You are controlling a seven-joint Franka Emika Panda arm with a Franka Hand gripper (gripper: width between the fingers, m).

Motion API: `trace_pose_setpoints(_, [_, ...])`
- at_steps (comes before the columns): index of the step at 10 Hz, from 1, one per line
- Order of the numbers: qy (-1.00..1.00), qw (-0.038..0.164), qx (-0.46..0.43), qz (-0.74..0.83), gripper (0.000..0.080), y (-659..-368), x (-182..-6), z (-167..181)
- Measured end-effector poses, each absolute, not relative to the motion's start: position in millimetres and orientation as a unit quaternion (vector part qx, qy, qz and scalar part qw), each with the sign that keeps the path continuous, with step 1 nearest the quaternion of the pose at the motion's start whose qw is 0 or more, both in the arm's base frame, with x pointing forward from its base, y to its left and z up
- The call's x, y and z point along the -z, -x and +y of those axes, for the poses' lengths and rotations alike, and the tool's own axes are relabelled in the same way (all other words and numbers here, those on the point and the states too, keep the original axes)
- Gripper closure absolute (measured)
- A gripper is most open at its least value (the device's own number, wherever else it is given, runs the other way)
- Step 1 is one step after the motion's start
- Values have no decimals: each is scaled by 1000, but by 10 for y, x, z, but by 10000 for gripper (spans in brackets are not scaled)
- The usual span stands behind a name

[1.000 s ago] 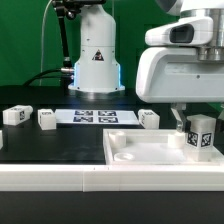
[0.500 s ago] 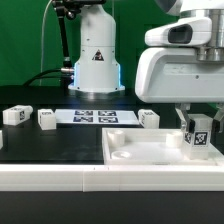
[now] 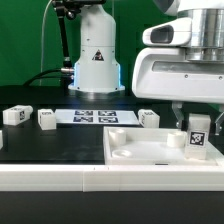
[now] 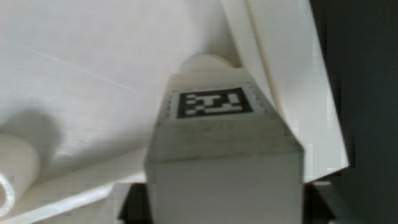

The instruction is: Assemble one leg

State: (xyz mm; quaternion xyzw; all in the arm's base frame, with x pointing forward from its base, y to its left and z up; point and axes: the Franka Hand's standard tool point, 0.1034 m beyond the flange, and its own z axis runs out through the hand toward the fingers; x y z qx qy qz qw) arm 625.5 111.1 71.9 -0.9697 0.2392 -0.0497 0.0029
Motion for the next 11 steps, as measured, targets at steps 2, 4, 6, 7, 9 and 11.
trace_pose_setpoints(2, [952, -1, 53, 302, 499, -6250, -721, 1056])
trace_pose_setpoints(4, [929, -9, 57, 366, 494, -6234, -725, 984])
trace_pose_setpoints(6, [926, -10, 58, 373, 489, -6236, -725, 959])
trace_pose_setpoints(7, [926, -10, 58, 372, 328, -6236, -725, 963])
trace_pose_setpoints(9, [926, -10, 58, 372, 209, -6236, -725, 963])
trace_pose_setpoints(11, [926, -10, 58, 372, 162, -6236, -725, 963])
